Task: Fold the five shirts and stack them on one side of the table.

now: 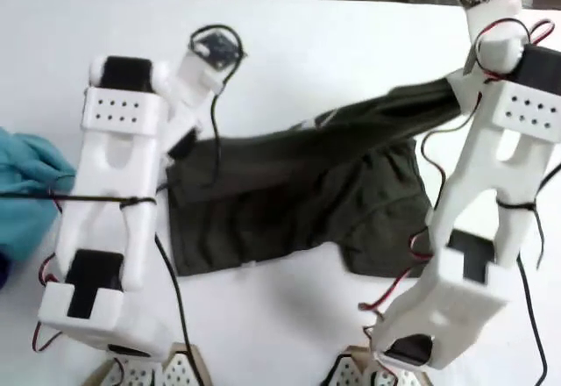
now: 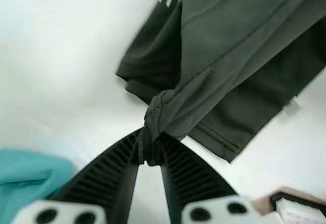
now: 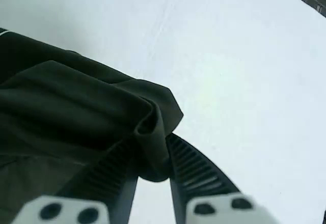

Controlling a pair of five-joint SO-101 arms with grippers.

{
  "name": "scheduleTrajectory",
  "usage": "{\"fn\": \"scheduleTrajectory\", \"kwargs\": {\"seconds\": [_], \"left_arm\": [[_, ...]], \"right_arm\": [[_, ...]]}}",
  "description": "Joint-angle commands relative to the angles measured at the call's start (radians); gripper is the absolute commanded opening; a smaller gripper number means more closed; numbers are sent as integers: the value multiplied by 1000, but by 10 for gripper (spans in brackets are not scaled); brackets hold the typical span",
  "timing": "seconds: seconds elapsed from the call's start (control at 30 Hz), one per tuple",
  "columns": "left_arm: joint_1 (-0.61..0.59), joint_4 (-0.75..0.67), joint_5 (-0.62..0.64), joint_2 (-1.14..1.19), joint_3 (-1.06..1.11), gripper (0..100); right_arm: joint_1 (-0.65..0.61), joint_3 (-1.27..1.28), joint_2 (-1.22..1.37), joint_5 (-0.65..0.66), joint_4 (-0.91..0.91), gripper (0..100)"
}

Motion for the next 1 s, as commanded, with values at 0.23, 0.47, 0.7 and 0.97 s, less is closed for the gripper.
{"fn": "scheduleTrajectory", "kwargs": {"seconds": [0.23,0.47,0.7,0.97], "left_arm": [[11,-242,-14,-325,510,25],[9,-331,-51,-382,716,25],[15,-411,-49,-381,814,25],[71,-411,-52,-382,878,25]], "right_arm": [[-30,632,-441,28,-196,23],[-28,1134,-659,31,-430,23],[2,1418,-826,107,-564,23],[111,1540,-852,180,-641,23]]}}
